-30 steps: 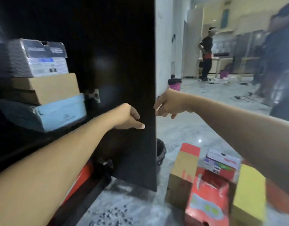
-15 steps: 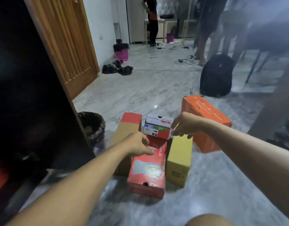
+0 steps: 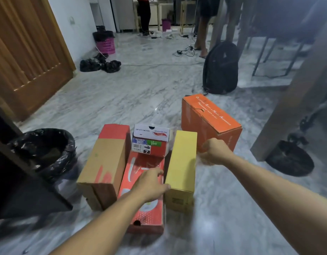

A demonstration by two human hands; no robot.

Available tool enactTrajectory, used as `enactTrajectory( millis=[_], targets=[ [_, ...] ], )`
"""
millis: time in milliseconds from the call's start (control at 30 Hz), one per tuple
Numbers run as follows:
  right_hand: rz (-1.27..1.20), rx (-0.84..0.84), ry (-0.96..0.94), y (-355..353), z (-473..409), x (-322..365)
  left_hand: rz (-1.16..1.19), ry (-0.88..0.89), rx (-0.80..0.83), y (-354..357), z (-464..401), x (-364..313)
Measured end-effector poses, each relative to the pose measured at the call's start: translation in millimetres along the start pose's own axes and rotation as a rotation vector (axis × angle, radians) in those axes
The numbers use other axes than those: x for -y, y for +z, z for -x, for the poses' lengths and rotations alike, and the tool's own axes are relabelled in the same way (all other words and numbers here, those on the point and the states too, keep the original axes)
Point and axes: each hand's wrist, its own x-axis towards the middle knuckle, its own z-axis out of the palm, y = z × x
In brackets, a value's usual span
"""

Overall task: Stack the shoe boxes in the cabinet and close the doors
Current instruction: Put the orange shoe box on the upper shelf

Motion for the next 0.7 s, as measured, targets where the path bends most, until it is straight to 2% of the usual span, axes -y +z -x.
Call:
enactTrajectory(
  millis=[133,300,467,600,700],
  targets=[
    [0.098,-0.148,0.091,-13.2,-43.6,-24.5,-0.068,0.146,-0.072,13.7,-36.8,-29.6],
    [0.202,-0.19,0.19,-20.8,-94.5,-50.9,-0.123,0.237,-0.043,39.1,-78.6,-65.9],
    [0.107,-0.127,0.259,-21.5,-117.4,-75.7,-0.075,0.244,0.013,63.8,-98.9,-89.9],
    [-0.02,-0.182,0.217,-20.3,-114.7,-91.3,-0.055,0.257,0.028,68.3,-105.6,-94.5],
    [-0.014,-0.25,0.254,-17.4,-99.0,-95.7,-0.028,0.236,0.023,64.5,-111.0,-94.2]
  ],
)
